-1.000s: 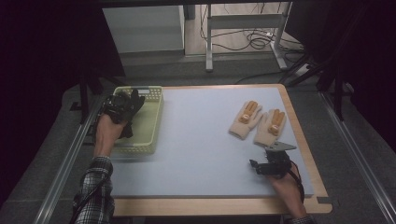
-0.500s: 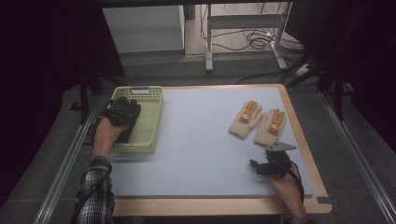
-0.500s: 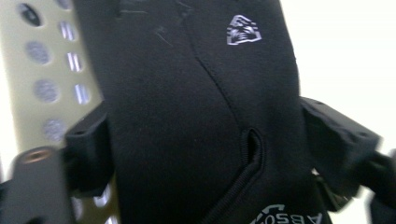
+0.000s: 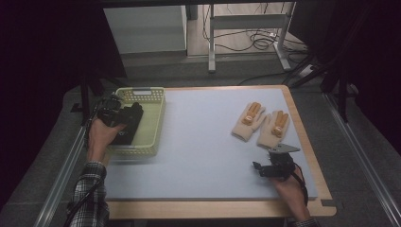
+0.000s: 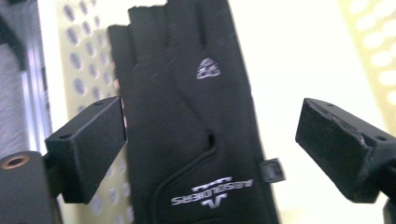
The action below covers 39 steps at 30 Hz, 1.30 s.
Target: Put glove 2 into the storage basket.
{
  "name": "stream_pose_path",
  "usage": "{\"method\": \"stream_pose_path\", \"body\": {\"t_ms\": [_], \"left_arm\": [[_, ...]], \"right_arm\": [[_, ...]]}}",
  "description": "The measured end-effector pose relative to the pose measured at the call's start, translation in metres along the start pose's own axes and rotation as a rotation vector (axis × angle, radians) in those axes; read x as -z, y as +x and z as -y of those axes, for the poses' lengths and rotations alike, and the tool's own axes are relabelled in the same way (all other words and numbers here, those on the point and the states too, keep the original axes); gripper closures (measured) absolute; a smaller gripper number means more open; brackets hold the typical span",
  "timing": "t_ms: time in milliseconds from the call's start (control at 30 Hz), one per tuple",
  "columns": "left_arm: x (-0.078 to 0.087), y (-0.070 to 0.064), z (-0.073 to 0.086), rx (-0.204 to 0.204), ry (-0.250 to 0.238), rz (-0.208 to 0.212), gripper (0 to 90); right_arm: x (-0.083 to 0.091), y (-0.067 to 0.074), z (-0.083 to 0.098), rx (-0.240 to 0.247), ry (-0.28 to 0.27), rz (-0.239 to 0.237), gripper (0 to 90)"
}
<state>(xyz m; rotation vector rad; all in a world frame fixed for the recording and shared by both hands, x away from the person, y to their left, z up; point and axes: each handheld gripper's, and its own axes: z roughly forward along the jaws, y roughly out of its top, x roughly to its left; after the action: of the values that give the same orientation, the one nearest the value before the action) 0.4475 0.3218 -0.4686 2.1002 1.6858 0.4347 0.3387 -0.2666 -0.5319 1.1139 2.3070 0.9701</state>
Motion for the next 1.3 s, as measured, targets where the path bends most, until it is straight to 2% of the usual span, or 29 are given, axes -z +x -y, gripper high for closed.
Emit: {"method": "stream_pose_path", "body": {"t_ms": [33, 100, 133, 167, 300, 467, 500, 533, 567, 600, 633, 667, 733, 767, 800, 933, 967, 1000, 1033, 1067, 1300], "left_arm": [[0.0, 0.0, 0.0, 0.0, 0.0, 0.0, 7.3], [0.003, -0.003, 0.002, -0.004, -0.038, 0.029, 6.6], [0.007, -0.009, 0.004, -0.013, -0.066, 0.061, 5.3], [0.007, -0.009, 0.004, -0.013, -0.066, 0.061, 4.8], [0.015, -0.028, 0.008, -0.09, -0.096, 0.082, 2.9], [0.024, -0.047, 0.012, -0.145, -0.144, 0.125, 2.0], [0.024, -0.047, 0.012, -0.145, -0.144, 0.125, 1.9], [0.027, -0.056, 0.014, -0.17, -0.165, 0.136, 1.8], [0.027, -0.056, 0.014, -0.17, -0.165, 0.136, 1.7], [0.03, -0.065, 0.016, -0.199, -0.187, 0.147, 1.4], [0.032, -0.069, 0.017, -0.21, -0.203, 0.156, 1.4], [0.032, -0.069, 0.017, -0.21, -0.203, 0.156, 1.4], [0.037, -0.082, 0.021, -0.232, -0.235, 0.184, 1.1], [0.037, -0.082, 0.021, -0.232, -0.235, 0.184, 1.2], [0.041, -0.092, 0.024, -0.256, -0.256, 0.199, 1.2], [0.048, -0.113, 0.032, -0.302, -0.294, 0.239, 1.2], [0.048, -0.113, 0.032, -0.302, -0.294, 0.239, 1.2], [0.052, -0.125, 0.037, -0.324, -0.31, 0.266, 1.1], [0.052, -0.125, 0.037, -0.324, -0.31, 0.266, 1.2], [0.053, -0.136, 0.042, -0.35, -0.32, 0.292, 1.2], [0.048, -0.175, 0.066, -0.424, -0.336, 0.349, 1.3]], "right_arm": [[0.0, 0.0, 0.0, 0.0, 0.0, 0.0, 17.5], [0.0, 0.0, 0.0, 0.0, 0.0, 0.0, 17.5], [0.0, 0.0, 0.0, 0.0, 0.0, 0.0, 17.4], [0.0, 0.0, 0.0, 0.0, 0.0, 0.0, 17.4], [0.0, 0.0, 0.0, 0.0, 0.0, 0.0, 17.5], [0.0, 0.0, 0.0, 0.0, 0.0, 0.0, 17.5], [0.0, 0.0, 0.0, 0.0, 0.0, 0.0, 17.5], [0.0, 0.0, 0.0, -0.001, 0.001, 0.0, 17.5], [0.0, 0.0, 0.0, -0.001, 0.001, 0.0, 17.5], [0.0, 0.0, 0.0, -0.001, 0.001, 0.0, 17.5], [0.0, 0.0, 0.0, 0.0, 0.001, 0.0, 17.5], [0.0, 0.0, 0.0, 0.0, 0.001, 0.0, 17.5], [0.0, 0.0, 0.0, 0.001, 0.003, 0.001, 17.5], [0.0, 0.0, 0.0, 0.001, 0.003, 0.001, 17.5], [0.0, 0.0, 0.0, 0.001, 0.003, 0.001, 17.5], [0.0, 0.0, 0.0, 0.002, 0.003, 0.001, 17.5], [0.0, 0.0, 0.0, 0.002, 0.003, 0.001, 17.5], [0.0, 0.0, 0.0, 0.0, 0.003, 0.0, 17.5], [0.0, 0.0, 0.0, 0.0, 0.003, 0.0, 17.5], [0.0, 0.0, 0.0, 0.002, 0.002, 0.0, 17.5], [0.0, 0.0, 0.0, 0.001, 0.003, 0.0, 17.5]]}}
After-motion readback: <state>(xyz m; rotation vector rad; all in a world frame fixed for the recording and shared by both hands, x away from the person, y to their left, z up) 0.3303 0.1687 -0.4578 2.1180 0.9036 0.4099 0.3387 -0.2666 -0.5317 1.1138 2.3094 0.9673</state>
